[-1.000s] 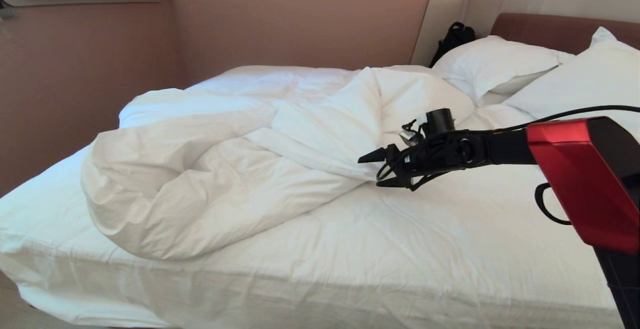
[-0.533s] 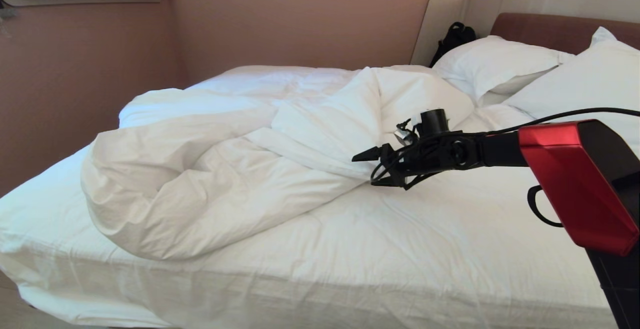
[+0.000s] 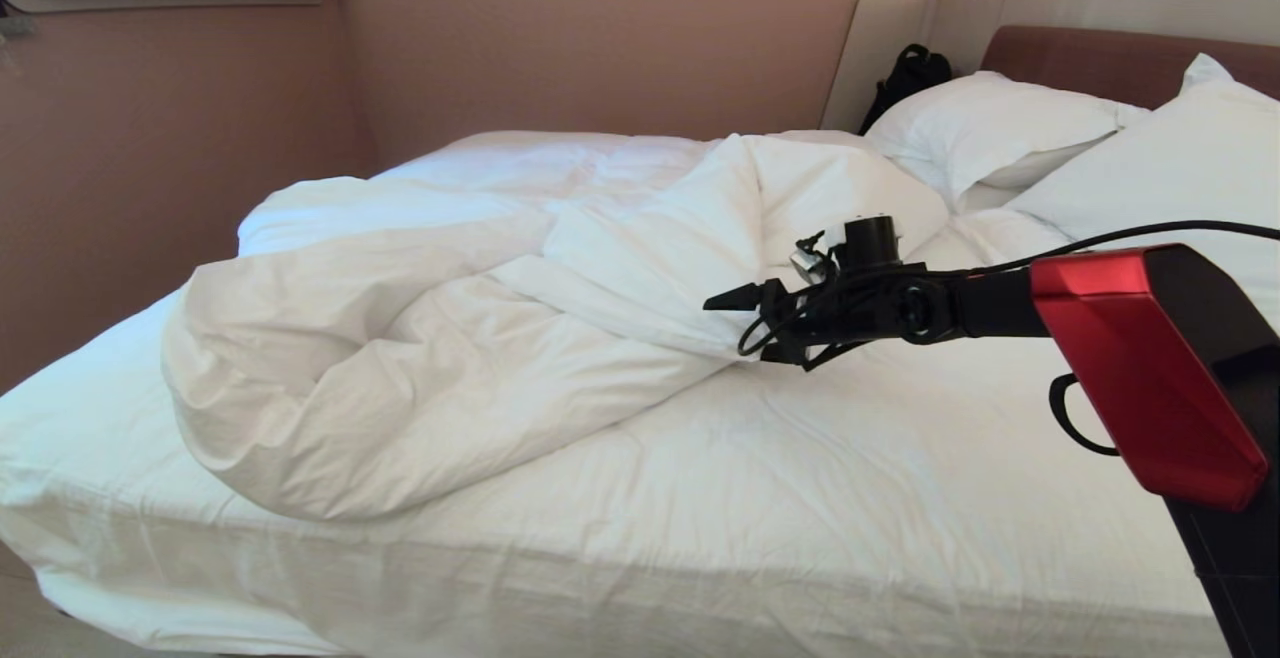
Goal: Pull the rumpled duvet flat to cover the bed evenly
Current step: Hold the folded corner of the quilt
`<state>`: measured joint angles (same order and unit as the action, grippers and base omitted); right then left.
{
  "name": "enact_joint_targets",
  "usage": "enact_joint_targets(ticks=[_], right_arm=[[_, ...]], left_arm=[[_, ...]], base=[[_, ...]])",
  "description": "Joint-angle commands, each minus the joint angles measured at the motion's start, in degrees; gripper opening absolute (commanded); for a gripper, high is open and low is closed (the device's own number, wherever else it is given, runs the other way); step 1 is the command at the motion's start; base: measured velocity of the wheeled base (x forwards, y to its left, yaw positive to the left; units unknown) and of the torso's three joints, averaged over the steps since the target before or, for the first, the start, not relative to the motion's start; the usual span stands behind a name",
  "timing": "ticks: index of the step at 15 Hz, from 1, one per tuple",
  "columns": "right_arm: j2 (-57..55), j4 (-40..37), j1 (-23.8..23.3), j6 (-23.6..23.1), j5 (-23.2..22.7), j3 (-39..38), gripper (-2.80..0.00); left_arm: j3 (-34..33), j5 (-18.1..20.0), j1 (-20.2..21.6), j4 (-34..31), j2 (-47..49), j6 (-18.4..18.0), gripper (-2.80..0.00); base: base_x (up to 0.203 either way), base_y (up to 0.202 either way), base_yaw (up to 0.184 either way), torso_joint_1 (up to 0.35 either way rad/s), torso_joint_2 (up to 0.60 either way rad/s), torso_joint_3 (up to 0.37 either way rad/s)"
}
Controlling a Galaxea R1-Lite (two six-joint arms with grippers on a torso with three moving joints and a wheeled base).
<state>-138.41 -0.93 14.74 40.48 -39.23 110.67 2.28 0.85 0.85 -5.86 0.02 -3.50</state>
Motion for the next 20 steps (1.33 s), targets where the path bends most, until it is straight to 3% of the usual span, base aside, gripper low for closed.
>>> enact_joint_targets(ticks=[1,18,19,20], right_arm=[[-0.6,1.7,0.0,0.2,-0.2,0.0,0.00],[-1.5,5.3,0.4,1.4,-0.1,0.1,0.00],[-1.6,5.3,0.5,1.4,-0.1,0.1,-2.80],[-1.6,5.3,0.5,1.4,-0.1,0.1,-2.80]], left_arm=[[0.0,0.0,0.0,0.0,0.0,0.0,-2.80],[0.0,0.0,0.0,0.0,0.0,0.0,-2.80],[0.0,0.0,0.0,0.0,0.1,0.0,-2.80],[0.0,0.0,0.0,0.0,0.1,0.0,-2.80]], base=[[0.000,0.000,0.000,0.000,0.00,0.000],[0.000,0.000,0.000,0.000,0.00,0.000],[0.000,0.000,0.000,0.000,0.00,0.000],[0.000,0.000,0.000,0.000,0.00,0.000]])
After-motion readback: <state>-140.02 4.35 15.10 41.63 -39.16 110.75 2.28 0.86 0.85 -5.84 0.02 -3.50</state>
